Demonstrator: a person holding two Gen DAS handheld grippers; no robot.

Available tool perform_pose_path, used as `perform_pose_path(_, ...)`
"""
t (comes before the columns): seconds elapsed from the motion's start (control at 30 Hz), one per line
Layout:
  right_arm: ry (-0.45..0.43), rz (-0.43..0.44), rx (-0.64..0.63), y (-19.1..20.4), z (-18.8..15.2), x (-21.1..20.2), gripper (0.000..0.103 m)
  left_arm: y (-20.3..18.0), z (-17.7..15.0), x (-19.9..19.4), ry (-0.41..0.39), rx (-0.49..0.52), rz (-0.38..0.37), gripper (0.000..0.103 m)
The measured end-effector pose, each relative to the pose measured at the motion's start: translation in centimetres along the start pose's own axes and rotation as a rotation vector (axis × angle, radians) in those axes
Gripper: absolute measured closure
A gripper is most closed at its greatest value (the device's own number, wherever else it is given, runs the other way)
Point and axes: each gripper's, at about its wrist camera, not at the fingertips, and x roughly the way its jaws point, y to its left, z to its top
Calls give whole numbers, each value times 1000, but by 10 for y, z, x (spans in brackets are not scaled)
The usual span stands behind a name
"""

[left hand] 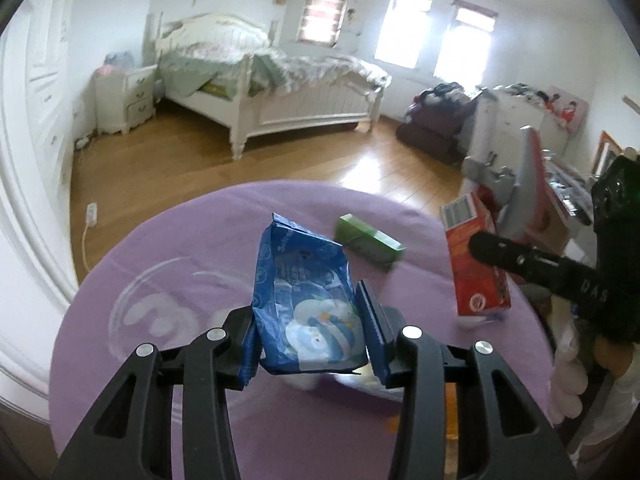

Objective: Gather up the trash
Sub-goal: 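Grasp the blue wet-wipe packet with the left tool while the right tool grasps the red snack box, then carry the wipe packet and red box over the bin and open both tools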

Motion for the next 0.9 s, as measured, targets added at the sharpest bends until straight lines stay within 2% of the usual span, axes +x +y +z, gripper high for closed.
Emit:
perform_pose_path(0.13, -123, -33, 36, -28, 0, -64, 47, -48, 8, -12, -44, 38, -46, 60)
perform_pose_path(0.37, -244, -140, 80, -86, -6, -138, 47, -122, 19, -17, -92, 103, -133, 60)
perform_pose_path(0.67, -311, -259, 197, -172, -38, -205, 47, -214, 14, 7, -68, 186, -271, 60)
perform_pose_path(0.9, -318, -331, 279, -219, -55, -219, 47, -270, -5, 38, -1, 206, -381, 60)
